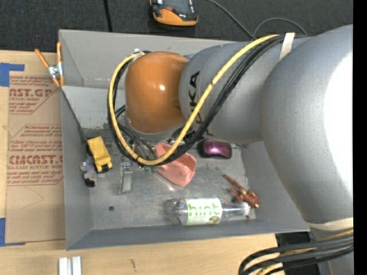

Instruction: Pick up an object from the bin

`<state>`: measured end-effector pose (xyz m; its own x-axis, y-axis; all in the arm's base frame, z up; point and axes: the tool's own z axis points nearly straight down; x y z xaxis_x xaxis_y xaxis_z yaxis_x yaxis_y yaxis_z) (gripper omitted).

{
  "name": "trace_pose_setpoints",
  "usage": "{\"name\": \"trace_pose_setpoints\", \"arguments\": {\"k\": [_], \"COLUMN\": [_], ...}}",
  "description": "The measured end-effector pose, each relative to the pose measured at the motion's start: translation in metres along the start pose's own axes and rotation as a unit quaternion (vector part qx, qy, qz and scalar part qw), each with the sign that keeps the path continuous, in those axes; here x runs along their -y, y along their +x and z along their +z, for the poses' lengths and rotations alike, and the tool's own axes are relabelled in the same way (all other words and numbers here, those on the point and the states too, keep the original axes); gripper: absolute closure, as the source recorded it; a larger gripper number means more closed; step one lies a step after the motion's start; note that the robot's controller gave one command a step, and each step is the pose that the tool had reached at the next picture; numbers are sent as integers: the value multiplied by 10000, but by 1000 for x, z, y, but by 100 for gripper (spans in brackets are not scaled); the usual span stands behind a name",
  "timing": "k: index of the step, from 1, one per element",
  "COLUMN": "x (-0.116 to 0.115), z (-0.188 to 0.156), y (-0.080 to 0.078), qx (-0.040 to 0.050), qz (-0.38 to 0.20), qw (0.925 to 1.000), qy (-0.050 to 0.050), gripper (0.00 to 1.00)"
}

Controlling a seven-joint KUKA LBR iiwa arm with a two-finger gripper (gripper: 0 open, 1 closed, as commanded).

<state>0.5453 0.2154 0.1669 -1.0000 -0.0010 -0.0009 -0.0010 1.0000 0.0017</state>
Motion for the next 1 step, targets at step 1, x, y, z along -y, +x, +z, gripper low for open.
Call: {"name": "trace_pose_setpoints", "arguments": {"k": [1], "x": [-22], "z": [68], "y": [-34], "qx": [41], "qz": [-420], "qw": [9991], "qy": [-7], "gripper": [0]}}
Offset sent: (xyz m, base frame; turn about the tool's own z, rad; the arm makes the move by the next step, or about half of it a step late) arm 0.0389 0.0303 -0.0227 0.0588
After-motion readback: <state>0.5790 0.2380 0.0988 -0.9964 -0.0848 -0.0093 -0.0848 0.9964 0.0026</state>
